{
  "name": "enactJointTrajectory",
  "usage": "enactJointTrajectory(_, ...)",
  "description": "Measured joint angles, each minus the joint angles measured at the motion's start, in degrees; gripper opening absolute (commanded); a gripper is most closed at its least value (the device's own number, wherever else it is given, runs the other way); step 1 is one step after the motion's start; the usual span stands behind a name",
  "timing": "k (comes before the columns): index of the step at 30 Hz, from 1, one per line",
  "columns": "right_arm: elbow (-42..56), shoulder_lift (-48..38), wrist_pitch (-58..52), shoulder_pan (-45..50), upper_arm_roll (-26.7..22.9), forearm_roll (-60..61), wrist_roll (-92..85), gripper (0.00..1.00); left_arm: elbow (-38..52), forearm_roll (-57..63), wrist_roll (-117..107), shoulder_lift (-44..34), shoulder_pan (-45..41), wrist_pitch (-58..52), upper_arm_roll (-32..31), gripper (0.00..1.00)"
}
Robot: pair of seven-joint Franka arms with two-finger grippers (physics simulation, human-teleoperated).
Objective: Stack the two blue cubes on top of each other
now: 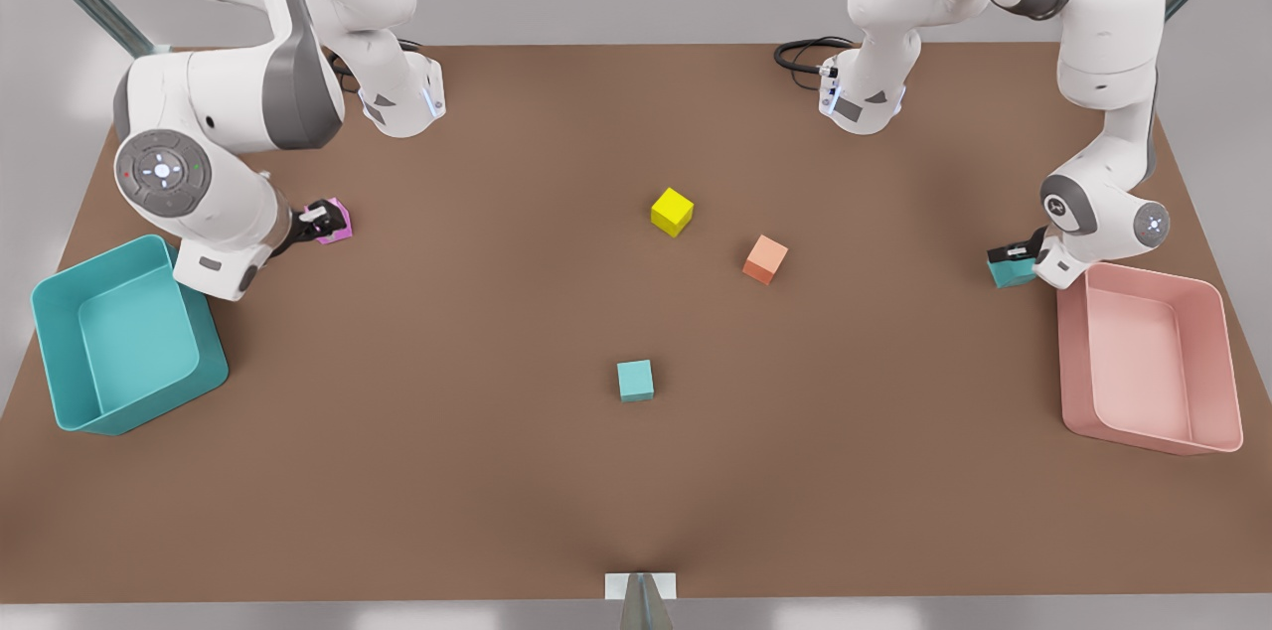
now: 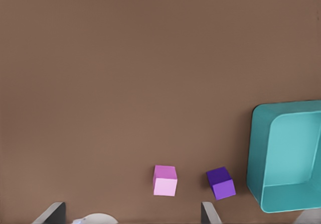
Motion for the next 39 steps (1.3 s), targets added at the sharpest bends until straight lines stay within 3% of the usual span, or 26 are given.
enactJointTrajectory(5, -0.2, 0.1, -0.2, 0.0, 0.0, 0.5, 3.2, 1.0, 0.0, -0.1, 0.5, -1.9, -0.6, 0.4, -0.1, 0.7)
enactJointTrajectory(10, -0.3, 0.1, -0.3, -0.2, -0.1, 0.8, 5.6, 1.0, 0.0, -0.2, -0.4, -7.8, -6.5, -3.8, -0.2, 0.68)
enactJointTrajectory(12, -0.4, 0.1, -0.4, -0.2, -0.2, 0.8, 6.4, 1.0, 0.6, -0.1, -1.9, -11.0, -12.6, -6.0, -0.9, 0.68)
enactJointTrajectory(15, -0.7, 0.1, -0.5, -0.4, -0.3, 0.8, 7.4, 1.0, 7.1, -0.1, -6.5, -11.5, -18.3, -8.9, -11.5, 0.69)
enactJointTrajectory(18, -0.7, 0.1, -0.6, -0.5, -0.3, 0.8, 8.2, 1.0, 19.2, 0.0, -12.2, -4.0, -20.9, -10.6, -22.8, 0.69)
enactJointTrajectory(20, -0.7, 0.1, -0.6, -1.0, -0.3, 0.8, 8.6, 1.0, 28.5, 0.4, -17.1, 2.8, -27.3, -11.4, -25.2, 0.69)
enactJointTrajectory(25, -0.7, 0.1, -0.6, -2.4, -0.3, 0.8, 9.2, 1.0, 51.8, 1.7, -31.2, 18.1, -39.6, -13.3, -24.6, 0.69)
enactJointTrajectory(29, -0.7, 0.2, -0.6, -4.0, -0.3, 1.0, 9.2, 1.0, 67.4, 2.7, -41.6, 28.9, -43.9, -14.6, -22.5, 0.69)
enactJointTrajectory(33, -0.7, 0.2, -0.6, -4.2, -0.3, 1.0, 9.2, 1.0, 73.4, 2.8, -50.0, 33.5, -47.5, -15.3, -18.6, 0.69)
enactJointTrajectory(39, -0.7, 0.4, -0.6, -4.2, -0.3, 1.3, 9.1, 1.0, 74.1, 2.7, -59.6, 33.7, -47.8, -17.0, -19.6, 0.69)
